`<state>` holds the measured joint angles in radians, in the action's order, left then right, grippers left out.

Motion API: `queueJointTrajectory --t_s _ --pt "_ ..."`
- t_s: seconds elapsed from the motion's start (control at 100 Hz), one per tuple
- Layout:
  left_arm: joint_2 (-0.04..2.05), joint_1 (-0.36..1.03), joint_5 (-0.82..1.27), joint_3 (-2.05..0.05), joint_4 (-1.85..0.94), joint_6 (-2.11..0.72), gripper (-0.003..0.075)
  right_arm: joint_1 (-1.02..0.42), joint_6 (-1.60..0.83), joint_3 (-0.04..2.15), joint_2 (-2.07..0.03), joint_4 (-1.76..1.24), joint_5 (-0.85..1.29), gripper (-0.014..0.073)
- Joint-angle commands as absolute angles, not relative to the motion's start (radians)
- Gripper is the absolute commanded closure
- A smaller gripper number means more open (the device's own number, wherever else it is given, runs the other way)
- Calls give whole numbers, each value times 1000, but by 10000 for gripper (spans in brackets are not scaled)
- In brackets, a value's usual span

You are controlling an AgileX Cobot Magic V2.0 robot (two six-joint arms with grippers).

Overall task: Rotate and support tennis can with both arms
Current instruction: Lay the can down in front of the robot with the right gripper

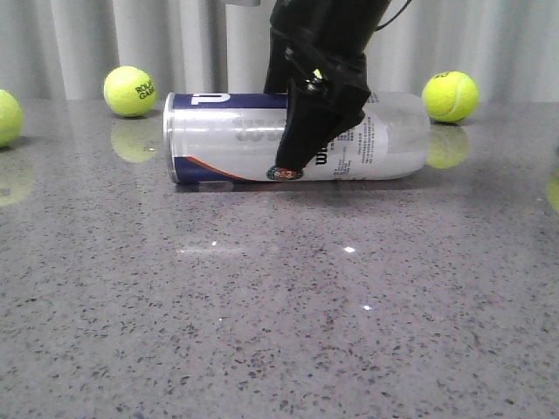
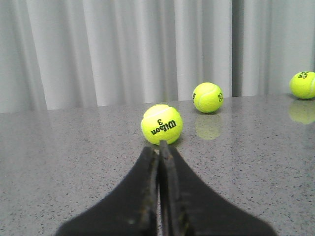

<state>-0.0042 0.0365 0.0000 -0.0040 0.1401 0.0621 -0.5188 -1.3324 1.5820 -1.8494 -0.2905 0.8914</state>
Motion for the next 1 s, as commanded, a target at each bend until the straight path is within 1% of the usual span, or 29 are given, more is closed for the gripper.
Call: queueJointTrajectory --t_s 0.0,0.64,0.81,0.99 --pt "-44 36 -84 43 140 70 741 -517 -1340 1612 -1793 -307 874 -53" --pt "-44 36 -84 43 140 70 741 -517 -1313 1619 -1727 -307 906 -53" --pt "-44 36 -84 43 140 70 741 -517 -1210 1619 -1680 -307 941 -53" --pt "-44 36 -84 43 140 70 741 -516 -1025 1619 -1624 -307 959 -53"
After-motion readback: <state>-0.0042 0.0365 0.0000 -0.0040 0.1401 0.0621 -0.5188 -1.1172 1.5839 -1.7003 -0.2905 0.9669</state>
